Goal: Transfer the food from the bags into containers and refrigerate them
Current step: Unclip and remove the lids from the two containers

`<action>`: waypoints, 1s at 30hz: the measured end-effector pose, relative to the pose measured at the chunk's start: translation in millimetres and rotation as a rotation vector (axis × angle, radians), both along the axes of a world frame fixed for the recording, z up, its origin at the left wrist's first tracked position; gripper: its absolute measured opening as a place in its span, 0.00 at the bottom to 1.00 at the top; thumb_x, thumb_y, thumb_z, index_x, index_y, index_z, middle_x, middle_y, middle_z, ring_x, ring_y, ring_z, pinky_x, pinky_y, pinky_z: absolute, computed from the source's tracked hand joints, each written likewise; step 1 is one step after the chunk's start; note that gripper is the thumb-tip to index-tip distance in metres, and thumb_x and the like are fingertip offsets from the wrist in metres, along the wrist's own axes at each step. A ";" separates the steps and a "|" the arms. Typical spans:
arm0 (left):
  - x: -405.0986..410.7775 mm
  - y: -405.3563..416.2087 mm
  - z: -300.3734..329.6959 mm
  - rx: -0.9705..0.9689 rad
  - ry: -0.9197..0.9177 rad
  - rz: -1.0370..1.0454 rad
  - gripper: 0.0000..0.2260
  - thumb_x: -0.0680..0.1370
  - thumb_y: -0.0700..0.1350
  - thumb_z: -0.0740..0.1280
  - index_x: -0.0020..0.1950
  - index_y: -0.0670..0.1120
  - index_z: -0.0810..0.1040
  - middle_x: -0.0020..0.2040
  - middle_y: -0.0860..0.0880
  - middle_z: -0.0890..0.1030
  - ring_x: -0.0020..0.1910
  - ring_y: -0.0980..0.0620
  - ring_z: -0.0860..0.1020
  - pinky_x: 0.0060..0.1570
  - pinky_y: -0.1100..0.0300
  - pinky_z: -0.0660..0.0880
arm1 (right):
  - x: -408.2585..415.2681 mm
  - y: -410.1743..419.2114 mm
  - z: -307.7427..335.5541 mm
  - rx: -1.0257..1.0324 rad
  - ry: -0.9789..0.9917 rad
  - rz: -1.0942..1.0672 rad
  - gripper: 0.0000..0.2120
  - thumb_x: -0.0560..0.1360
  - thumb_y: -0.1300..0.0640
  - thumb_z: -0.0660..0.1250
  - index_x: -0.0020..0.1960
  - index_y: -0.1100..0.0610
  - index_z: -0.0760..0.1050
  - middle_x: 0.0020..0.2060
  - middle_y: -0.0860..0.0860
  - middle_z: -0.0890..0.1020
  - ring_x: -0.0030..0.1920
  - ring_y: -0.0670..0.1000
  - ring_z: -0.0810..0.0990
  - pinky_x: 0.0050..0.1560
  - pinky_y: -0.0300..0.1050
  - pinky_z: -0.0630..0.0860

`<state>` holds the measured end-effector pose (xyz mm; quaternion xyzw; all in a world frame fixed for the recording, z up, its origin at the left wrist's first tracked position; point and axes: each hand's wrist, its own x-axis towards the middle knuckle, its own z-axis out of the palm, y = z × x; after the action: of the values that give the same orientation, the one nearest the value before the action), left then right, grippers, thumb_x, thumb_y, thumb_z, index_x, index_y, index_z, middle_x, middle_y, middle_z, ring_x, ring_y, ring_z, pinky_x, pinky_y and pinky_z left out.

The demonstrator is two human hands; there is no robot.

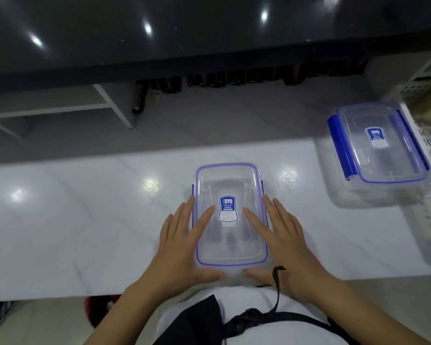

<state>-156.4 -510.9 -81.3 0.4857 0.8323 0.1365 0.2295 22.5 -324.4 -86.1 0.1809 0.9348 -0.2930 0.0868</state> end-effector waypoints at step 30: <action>-35.8 -26.2 47.1 0.062 -0.010 0.396 0.53 0.64 0.62 0.80 0.77 0.71 0.45 0.81 0.62 0.44 0.80 0.54 0.47 0.77 0.43 0.57 | -99.9 9.4 28.9 -0.128 0.193 0.220 0.48 0.69 0.29 0.68 0.77 0.33 0.40 0.80 0.44 0.37 0.77 0.48 0.28 0.75 0.51 0.32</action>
<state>-192.2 -537.0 -34.2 0.3188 0.9059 0.2066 0.1872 -77.4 -315.0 -57.2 0.0424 0.9324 -0.3568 0.0397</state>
